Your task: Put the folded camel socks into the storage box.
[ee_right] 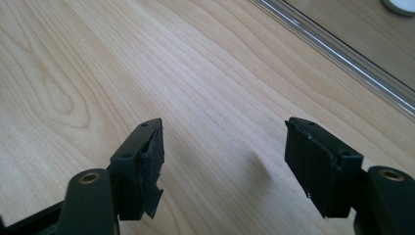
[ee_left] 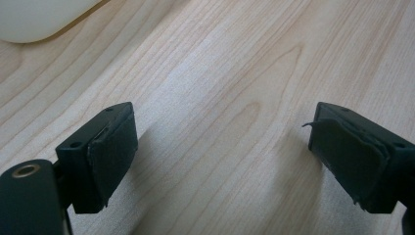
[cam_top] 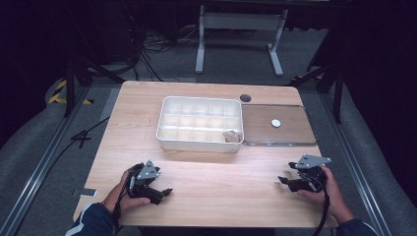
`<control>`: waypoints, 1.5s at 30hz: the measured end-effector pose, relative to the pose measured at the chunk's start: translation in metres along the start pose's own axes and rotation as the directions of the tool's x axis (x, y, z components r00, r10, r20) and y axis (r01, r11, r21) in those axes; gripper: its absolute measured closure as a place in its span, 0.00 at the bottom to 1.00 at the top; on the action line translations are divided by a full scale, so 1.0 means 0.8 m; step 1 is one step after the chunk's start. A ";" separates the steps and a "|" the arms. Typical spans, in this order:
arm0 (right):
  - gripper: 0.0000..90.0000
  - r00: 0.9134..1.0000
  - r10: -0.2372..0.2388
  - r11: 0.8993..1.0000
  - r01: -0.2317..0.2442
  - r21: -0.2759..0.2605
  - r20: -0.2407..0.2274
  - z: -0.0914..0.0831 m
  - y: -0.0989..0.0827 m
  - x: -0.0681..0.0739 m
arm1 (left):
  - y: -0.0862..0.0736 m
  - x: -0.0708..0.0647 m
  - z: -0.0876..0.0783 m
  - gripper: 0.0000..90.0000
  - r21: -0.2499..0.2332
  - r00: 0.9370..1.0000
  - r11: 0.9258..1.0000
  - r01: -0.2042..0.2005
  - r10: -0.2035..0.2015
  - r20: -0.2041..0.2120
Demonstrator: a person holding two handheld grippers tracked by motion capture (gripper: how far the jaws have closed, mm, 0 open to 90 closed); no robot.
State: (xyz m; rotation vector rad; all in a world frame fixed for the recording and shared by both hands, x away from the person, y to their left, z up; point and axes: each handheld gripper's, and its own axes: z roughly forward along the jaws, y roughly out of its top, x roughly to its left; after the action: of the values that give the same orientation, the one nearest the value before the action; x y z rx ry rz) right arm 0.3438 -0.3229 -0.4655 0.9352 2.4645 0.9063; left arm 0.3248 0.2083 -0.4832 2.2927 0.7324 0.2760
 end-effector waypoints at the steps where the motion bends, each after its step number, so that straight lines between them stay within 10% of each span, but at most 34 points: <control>1: 0.35 1.000 0.013 1.000 -0.013 -0.015 -0.007 -0.002 -0.004 0.000 | 0.000 0.000 0.000 0.12 0.000 1.000 1.000 0.000 0.000 0.000; 10: 0.34 0.993 0.108 0.990 -0.112 -0.082 -0.046 0.000 -0.036 -0.009 | 0.001 0.001 0.001 0.12 0.002 1.000 1.000 -0.003 0.003 0.002; 45: 0.27 0.992 0.124 0.988 -0.125 -0.095 -0.020 0.001 -0.040 -0.010 | 0.001 0.000 0.000 0.11 0.008 1.000 1.000 0.000 0.000 -0.003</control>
State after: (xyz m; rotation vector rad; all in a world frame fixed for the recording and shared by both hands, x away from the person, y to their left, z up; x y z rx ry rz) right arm 0.3350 -0.3462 -0.4866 1.0615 2.3723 1.0667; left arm 0.3256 0.2078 -0.4828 2.3000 0.7361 0.2769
